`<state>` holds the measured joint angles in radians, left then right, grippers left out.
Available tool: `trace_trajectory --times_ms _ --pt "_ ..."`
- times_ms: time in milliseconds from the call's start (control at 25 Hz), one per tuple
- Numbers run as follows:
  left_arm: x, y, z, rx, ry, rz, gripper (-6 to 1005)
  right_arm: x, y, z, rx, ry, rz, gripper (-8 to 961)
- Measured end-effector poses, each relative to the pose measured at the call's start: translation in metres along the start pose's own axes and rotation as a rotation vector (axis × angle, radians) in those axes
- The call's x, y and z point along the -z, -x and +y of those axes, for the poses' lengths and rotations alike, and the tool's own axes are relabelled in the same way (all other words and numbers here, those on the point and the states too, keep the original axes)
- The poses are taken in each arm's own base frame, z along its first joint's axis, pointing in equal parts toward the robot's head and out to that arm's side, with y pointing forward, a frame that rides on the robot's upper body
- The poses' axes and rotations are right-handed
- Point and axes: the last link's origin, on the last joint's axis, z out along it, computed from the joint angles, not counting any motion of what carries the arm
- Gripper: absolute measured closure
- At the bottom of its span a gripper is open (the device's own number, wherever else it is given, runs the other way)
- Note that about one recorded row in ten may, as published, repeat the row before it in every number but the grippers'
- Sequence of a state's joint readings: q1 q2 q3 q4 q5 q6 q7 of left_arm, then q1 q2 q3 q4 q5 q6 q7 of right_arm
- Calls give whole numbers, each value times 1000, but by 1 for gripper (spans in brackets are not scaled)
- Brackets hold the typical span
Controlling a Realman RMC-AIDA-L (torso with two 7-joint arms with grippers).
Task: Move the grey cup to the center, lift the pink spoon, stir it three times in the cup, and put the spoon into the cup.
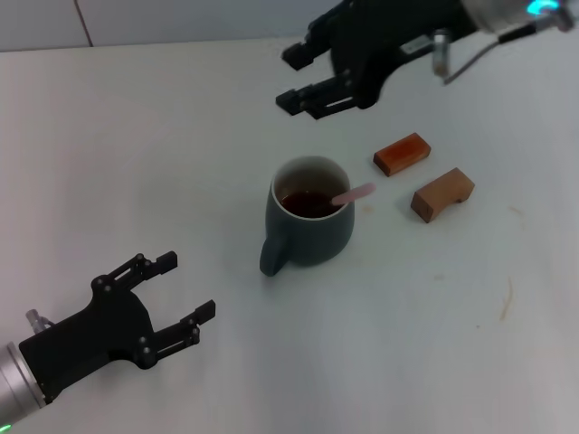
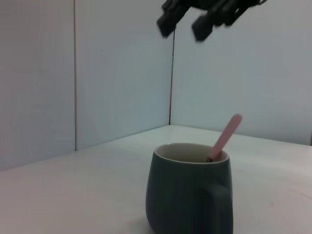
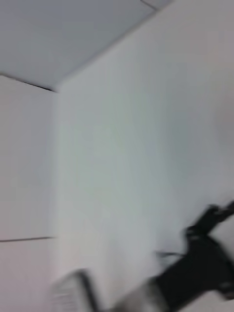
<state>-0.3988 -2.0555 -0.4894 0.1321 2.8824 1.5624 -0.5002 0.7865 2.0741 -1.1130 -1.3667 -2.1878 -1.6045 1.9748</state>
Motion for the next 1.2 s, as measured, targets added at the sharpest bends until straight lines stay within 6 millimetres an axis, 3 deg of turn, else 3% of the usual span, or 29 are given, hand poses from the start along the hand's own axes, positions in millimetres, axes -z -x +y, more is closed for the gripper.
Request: trace_trajectory --times_ms 160,280,640,960,1200 --pt "0 0 0 5 3 0 186 27 -30 1 -95 -10 -221 444" --pt "0 0 0 7 4 -1 186 46 -57 9 -124 -32 -380 369" --pt "3 -2 1 8 9 11 186 73 -166 58 -199 -258 -781 193" --pt "4 -2 1 6 8 15 186 50 -225 90 -315 -314 -734 179" --pt "4 -3 1 3 7 21 186 23 -247 108 -368 -286 -604 180"
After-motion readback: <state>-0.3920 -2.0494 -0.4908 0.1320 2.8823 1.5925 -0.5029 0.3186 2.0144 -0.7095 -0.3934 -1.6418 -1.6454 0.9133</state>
